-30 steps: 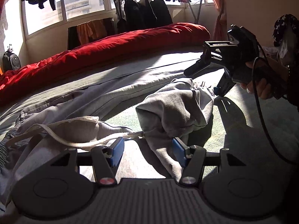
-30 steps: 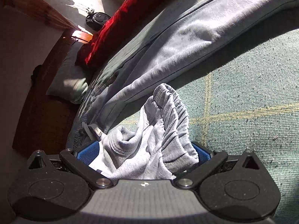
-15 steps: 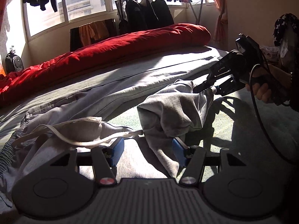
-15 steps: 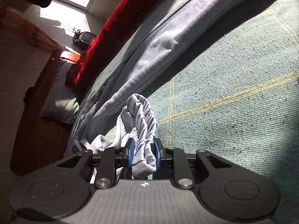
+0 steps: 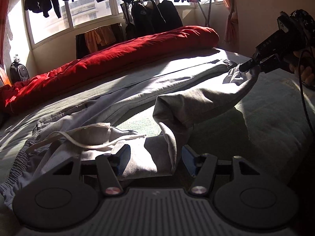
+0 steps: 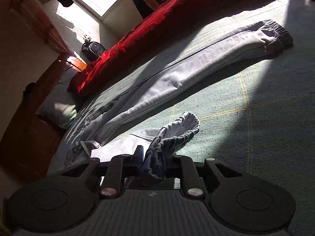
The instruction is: Fold clothes
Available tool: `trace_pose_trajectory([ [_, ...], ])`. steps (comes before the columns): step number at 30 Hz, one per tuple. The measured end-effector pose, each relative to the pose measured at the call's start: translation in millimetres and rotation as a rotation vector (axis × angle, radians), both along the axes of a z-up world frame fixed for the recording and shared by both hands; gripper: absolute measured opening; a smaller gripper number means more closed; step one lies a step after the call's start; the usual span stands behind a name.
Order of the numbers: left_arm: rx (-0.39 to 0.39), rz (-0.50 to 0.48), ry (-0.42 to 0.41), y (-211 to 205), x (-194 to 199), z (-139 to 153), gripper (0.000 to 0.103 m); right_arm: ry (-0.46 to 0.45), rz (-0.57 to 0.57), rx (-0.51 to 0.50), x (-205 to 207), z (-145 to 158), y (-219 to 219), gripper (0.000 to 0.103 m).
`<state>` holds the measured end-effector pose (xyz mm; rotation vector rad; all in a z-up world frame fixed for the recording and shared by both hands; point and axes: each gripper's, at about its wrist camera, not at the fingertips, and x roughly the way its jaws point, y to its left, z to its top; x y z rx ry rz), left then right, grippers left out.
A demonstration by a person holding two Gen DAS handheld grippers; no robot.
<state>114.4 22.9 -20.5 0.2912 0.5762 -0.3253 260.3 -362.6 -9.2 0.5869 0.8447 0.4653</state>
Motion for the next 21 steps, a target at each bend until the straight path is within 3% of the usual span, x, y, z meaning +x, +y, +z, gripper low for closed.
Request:
trace_pose_trajectory([
  [15,0.065,-0.042,0.001,-28.9,-35.3,3.7,0.065,-0.057,-0.190,-0.056,-71.1,23.0,-101.3,0.017],
  [19,0.079,-0.051,-0.003,-35.9,-40.1,5.2,0.065,-0.016,-0.188,-0.059,-74.8,6.4,-110.0,0.020],
  [21,0.082,-0.056,-0.005,-38.7,-41.9,5.8,0.067,0.022,-0.189,-0.054,-75.9,-8.2,-110.4,0.030],
])
